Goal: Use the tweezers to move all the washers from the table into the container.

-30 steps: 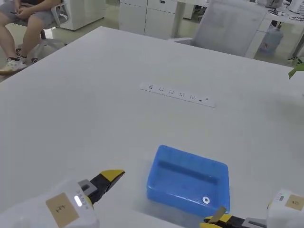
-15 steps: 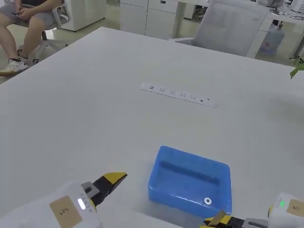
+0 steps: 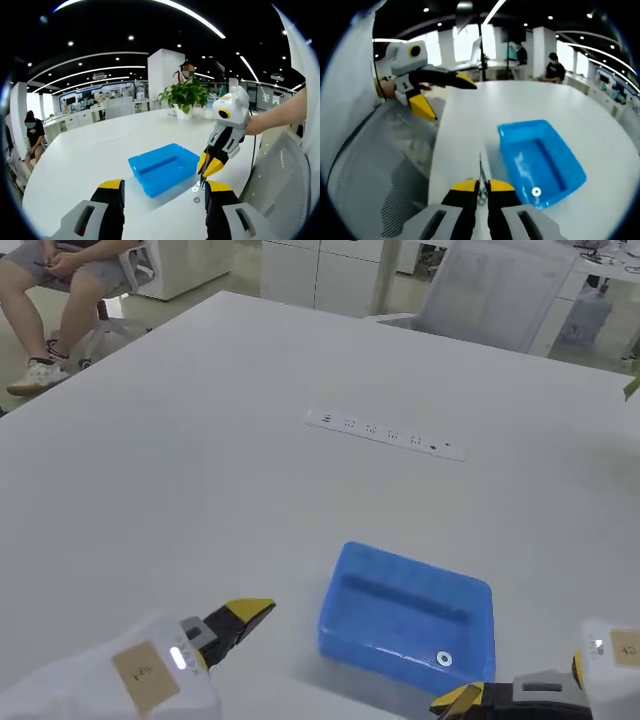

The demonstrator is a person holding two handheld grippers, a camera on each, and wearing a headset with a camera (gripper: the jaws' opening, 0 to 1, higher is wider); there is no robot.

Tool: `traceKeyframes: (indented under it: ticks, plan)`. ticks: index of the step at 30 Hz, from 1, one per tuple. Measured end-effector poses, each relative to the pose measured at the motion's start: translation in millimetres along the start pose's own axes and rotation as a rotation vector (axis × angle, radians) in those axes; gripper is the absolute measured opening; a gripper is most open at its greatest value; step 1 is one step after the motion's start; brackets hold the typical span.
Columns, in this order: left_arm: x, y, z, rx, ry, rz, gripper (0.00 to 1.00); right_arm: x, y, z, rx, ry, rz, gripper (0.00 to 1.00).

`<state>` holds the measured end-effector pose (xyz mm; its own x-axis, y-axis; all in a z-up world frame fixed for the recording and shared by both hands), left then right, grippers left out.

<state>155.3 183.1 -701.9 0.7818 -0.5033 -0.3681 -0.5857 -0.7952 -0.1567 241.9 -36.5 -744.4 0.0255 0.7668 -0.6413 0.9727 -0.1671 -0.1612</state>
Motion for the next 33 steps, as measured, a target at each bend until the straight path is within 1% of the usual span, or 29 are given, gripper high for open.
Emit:
traceKeyframes:
  ticks: [5, 7, 11, 13, 14, 21, 23, 26, 29, 31, 33]
  plan:
    - [0.4, 0.4, 0.1, -0.002, -0.004, 0.004, 0.64, -0.3, 2.1, 0.1, -0.009, 0.002, -0.030, 0.04]
    - [0.6, 0.8, 0.2, -0.003, -0.006, 0.009, 0.64, -0.7, 3.0, -0.7, -0.013, 0.001, -0.023, 0.04]
    - [0.9, 1.6, 0.1, -0.001, -0.008, 0.015, 0.64, -1.3, 2.3, -1.2, -0.013, 0.006, -0.033, 0.04]
    - [0.8, 1.9, 0.5, -0.003, -0.009, 0.019, 0.63, -1.3, 1.5, 1.2, -0.011, -0.003, -0.038, 0.04]
    - [0.7, 1.9, 0.5, -0.003, -0.009, 0.020, 0.63, -2.4, 1.1, 1.4, -0.011, 0.005, -0.044, 0.04]
    - [0.3, 1.7, 0.6, -0.008, -0.007, 0.016, 0.63, -3.8, 1.8, 1.5, -0.023, -0.003, -0.035, 0.04]
    - [0.3, 1.7, 0.6, -0.007, -0.010, 0.015, 0.63, -3.0, 2.3, 2.5, -0.037, -0.019, -0.032, 0.04]
    - [0.4, 1.7, 1.1, -0.009, -0.008, 0.019, 0.63, -2.5, 1.5, 1.8, -0.040, -0.024, -0.040, 0.04]
    - [0.3, 1.6, 1.2, -0.008, -0.009, 0.017, 0.62, -1.3, 1.7, 1.1, -0.066, -0.031, -0.039, 0.04]
    - [0.2, 1.2, 1.7, -0.009, -0.007, 0.018, 0.62, -0.8, 0.7, 1.2, -0.083, -0.040, -0.029, 0.04]
    - [0.1, 1.0, 1.8, -0.009, -0.006, 0.016, 0.62, -1.2, 1.3, 1.5, -0.083, -0.045, -0.014, 0.03]
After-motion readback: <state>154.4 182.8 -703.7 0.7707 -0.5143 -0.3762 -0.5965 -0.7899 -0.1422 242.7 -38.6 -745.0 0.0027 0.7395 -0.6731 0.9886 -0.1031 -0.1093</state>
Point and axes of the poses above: the centre of the closed fingertips' face, and the gripper's own axes: x roughly forward along the fingers, y roughly to its right, z roughly out of its underside, the point moved 10 cm from there along -x, roughly backward along the fingers, and after that the axes turned 7 degrees about x, right-handed, at the moved point
